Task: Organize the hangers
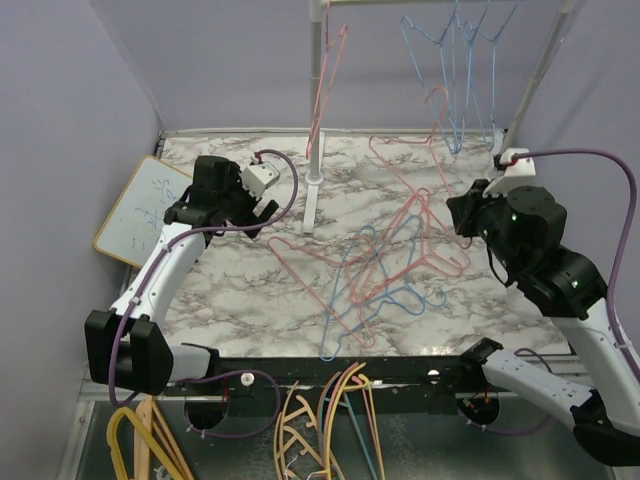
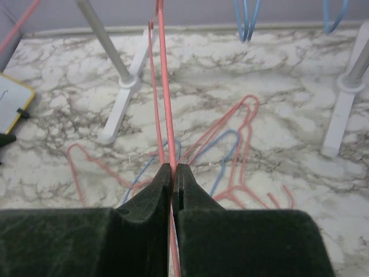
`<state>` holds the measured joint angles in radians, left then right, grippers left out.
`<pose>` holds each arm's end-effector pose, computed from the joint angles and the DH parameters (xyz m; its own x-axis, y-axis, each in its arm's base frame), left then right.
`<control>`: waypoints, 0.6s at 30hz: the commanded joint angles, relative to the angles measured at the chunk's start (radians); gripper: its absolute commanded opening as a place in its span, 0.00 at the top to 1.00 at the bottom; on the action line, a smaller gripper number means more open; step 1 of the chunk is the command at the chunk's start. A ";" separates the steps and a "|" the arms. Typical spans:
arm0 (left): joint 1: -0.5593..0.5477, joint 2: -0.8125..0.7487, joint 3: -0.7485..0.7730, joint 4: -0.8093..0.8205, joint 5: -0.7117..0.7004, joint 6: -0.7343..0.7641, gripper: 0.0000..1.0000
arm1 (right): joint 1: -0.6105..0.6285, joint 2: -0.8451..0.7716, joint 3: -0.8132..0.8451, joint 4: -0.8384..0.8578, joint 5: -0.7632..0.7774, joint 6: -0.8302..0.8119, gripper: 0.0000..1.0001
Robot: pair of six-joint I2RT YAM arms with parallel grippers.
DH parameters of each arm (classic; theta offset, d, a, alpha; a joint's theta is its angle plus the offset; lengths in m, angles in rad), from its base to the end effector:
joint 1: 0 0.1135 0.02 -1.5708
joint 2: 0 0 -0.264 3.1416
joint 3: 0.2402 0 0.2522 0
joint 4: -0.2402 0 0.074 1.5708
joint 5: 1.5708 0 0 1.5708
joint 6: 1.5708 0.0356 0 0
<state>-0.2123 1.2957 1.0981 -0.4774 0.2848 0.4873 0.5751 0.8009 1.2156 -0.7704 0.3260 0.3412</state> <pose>0.2762 -0.0698 0.3107 -0.3447 0.5340 -0.7720 0.6542 0.7265 0.2104 0.1214 0.0651 0.4191 -0.3635 0.1422 -0.9207 -0.1504 0.9664 0.2086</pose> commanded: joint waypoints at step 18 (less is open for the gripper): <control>0.099 -0.092 -0.055 -0.014 0.068 -0.075 0.01 | 0.004 0.578 0.665 0.336 0.153 -0.424 0.99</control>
<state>-0.1543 1.2442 1.0420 -0.4824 0.2836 0.4419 0.5751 1.3228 1.8374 -0.5060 0.4805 -0.0235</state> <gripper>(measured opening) 0.989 0.025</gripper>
